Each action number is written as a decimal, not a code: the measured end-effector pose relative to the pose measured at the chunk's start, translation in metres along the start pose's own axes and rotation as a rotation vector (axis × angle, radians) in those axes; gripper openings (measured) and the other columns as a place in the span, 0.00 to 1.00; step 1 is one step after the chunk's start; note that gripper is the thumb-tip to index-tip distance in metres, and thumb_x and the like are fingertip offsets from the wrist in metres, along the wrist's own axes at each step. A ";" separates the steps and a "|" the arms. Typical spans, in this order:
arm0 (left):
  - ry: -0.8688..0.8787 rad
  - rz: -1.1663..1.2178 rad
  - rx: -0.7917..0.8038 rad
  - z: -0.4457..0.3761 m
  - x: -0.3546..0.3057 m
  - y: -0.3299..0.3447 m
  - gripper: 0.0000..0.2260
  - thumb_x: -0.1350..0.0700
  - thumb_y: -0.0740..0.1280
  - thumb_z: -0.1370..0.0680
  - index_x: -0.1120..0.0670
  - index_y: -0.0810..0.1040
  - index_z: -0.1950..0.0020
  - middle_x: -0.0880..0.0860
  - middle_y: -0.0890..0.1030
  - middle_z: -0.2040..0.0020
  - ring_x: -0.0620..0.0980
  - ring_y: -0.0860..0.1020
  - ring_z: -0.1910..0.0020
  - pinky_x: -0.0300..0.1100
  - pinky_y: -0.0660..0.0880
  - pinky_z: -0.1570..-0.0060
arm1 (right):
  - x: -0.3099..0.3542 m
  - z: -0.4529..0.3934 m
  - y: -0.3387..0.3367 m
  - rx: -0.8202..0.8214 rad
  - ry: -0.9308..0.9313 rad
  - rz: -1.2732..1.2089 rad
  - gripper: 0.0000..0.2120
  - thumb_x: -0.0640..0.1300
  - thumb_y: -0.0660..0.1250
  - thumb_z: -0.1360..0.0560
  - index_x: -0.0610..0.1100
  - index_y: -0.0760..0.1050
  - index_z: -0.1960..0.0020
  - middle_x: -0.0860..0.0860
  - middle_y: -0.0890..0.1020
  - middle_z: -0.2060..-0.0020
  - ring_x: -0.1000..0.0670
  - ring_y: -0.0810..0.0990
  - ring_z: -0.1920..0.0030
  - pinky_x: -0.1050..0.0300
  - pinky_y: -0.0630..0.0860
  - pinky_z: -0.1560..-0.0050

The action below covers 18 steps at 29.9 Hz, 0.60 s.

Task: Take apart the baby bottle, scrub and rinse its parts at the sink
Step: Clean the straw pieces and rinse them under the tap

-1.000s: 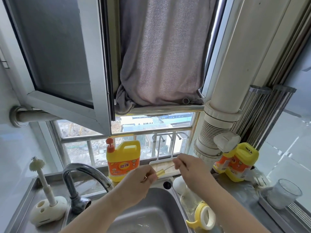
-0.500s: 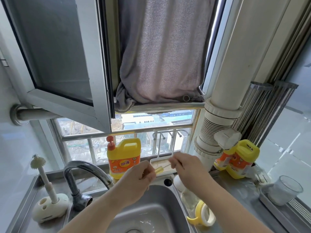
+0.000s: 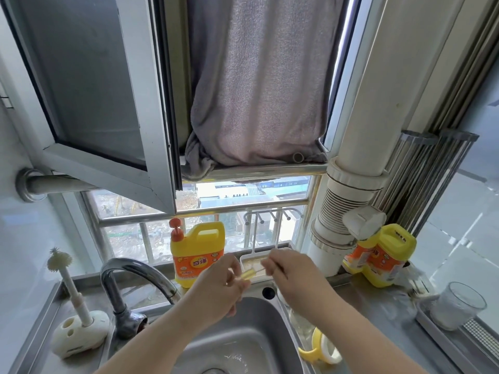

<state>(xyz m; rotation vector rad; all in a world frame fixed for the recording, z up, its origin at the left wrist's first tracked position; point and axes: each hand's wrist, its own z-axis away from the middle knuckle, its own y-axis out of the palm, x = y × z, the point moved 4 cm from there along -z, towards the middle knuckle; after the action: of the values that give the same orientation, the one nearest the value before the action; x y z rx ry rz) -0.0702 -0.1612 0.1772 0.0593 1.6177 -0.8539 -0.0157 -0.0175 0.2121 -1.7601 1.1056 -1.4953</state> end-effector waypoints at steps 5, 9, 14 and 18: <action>0.036 -0.210 -0.023 0.000 -0.005 0.000 0.07 0.48 0.61 0.20 0.50 0.73 0.55 0.46 0.70 0.68 0.41 0.67 0.70 0.33 0.63 0.69 | -0.005 -0.006 -0.002 -0.038 0.040 -0.044 0.12 0.49 0.57 0.20 0.48 0.69 0.61 0.50 0.75 0.64 0.50 0.73 0.59 0.55 0.68 0.57; 0.048 -0.124 0.022 -0.003 0.003 -0.003 0.17 0.54 0.57 0.19 0.48 0.71 0.68 0.47 0.69 0.71 0.45 0.67 0.69 0.41 0.66 0.63 | 0.001 0.002 0.003 0.053 -0.043 -0.005 0.13 0.47 0.58 0.20 0.48 0.66 0.64 0.57 0.69 0.70 0.60 0.67 0.66 0.63 0.62 0.63; -0.009 0.069 0.088 0.001 0.005 0.002 0.08 0.61 0.61 0.20 0.55 0.76 0.58 0.49 0.76 0.69 0.44 0.75 0.70 0.39 0.77 0.64 | 0.000 0.000 0.004 0.052 -0.024 -0.008 0.14 0.48 0.58 0.20 0.49 0.65 0.65 0.57 0.67 0.70 0.54 0.68 0.65 0.61 0.61 0.64; -0.054 0.034 0.122 0.008 0.003 -0.005 0.08 0.57 0.61 0.20 0.53 0.75 0.59 0.48 0.74 0.74 0.44 0.70 0.75 0.34 0.67 0.71 | -0.002 -0.002 0.002 0.056 -0.009 0.000 0.17 0.48 0.58 0.20 0.53 0.62 0.67 0.56 0.69 0.68 0.55 0.67 0.64 0.62 0.61 0.63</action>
<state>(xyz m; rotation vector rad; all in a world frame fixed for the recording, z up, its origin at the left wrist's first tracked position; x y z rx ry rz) -0.0669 -0.1703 0.1766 0.1487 1.5095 -0.9197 -0.0182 -0.0161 0.2097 -1.7272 1.0495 -1.5028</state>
